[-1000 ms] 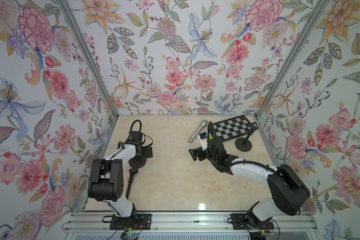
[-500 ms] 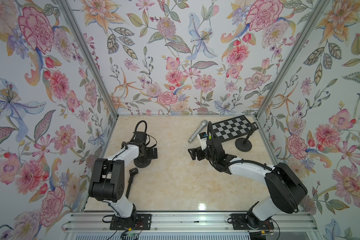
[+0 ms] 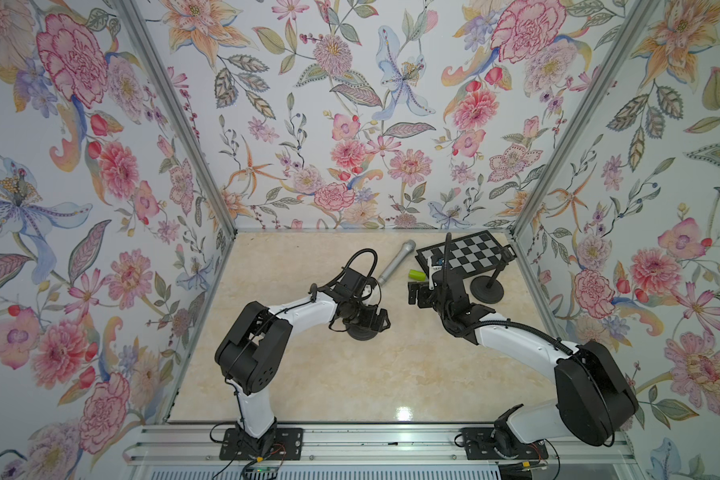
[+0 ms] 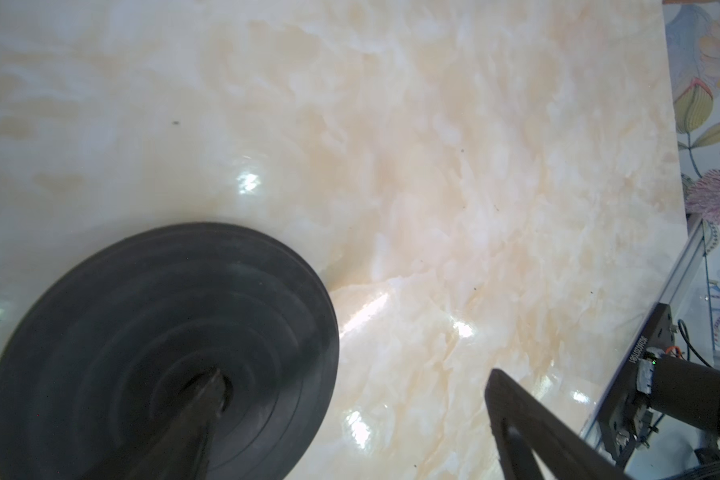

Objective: Assemble a microphone stand
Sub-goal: Move the microphone stand base to the center of the board, then pick up the microphone stand pole from the center of the board.

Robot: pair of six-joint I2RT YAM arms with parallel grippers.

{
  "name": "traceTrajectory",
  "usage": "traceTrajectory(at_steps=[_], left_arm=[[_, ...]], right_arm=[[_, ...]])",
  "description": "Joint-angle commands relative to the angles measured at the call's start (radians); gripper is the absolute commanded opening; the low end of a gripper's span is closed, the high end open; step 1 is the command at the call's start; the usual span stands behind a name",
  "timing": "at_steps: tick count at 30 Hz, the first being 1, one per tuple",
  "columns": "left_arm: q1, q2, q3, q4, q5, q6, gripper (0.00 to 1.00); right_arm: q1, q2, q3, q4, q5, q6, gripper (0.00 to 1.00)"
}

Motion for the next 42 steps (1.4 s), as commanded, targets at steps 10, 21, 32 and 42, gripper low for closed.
traceTrajectory(at_steps=[10,21,32,42], left_arm=[[-0.026,-0.079,0.034,0.044,0.39,0.123,0.99],[0.415,-0.367,-0.076,-0.196,-0.264,-0.08,0.99],[0.7,-0.469,-0.248,-0.413,-0.388,-0.464,0.97],[0.721,-0.477,-0.253,-0.549,-0.517,-0.328,0.93]], right_arm=[[-0.242,-0.167,-0.118,0.002,-0.374,0.077,1.0],[-0.105,-0.053,-0.014,-0.016,-0.415,-0.085,1.0],[-0.026,0.049,0.063,-0.002,-0.367,-0.191,1.0],[-0.017,0.021,0.029,-0.01,-0.318,-0.234,1.0]])
